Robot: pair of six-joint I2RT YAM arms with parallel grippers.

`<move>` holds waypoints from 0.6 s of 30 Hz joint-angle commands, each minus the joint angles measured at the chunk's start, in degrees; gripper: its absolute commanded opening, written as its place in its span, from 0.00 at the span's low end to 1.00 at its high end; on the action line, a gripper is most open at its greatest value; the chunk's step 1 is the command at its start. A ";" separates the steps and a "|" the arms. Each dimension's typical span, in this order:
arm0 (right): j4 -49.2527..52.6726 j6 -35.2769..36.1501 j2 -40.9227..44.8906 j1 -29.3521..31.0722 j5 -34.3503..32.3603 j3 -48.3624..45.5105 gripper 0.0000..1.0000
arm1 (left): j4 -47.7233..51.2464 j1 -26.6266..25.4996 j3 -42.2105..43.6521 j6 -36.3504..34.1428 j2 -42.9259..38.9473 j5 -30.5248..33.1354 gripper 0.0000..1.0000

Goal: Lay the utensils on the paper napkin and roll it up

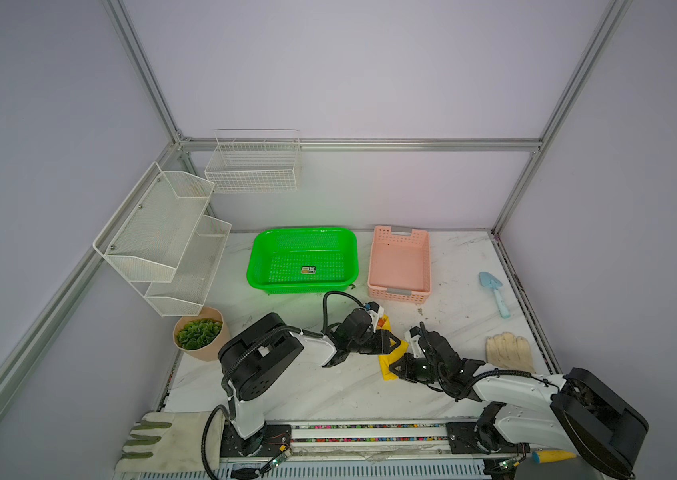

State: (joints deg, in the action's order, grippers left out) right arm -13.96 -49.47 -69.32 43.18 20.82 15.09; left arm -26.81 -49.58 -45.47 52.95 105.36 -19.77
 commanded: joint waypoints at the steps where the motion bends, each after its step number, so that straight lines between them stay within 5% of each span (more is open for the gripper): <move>1: 5.23 -0.94 -1.22 0.32 -0.27 -1.63 0.01 | -2.99 -0.16 2.21 0.58 1.43 -0.54 0.43; 10: 10.96 -0.15 3.12 0.32 0.39 1.79 0.09 | -4.86 -0.17 3.15 1.58 5.81 -0.77 0.42; 18: 24.06 1.10 20.61 -3.39 -7.73 10.52 0.18 | -4.49 0.10 4.81 1.19 5.10 -0.27 0.42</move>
State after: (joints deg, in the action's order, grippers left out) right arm 4.25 -49.04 -52.12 41.63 16.64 23.14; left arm -35.81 -49.56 -43.92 54.06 109.69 -20.78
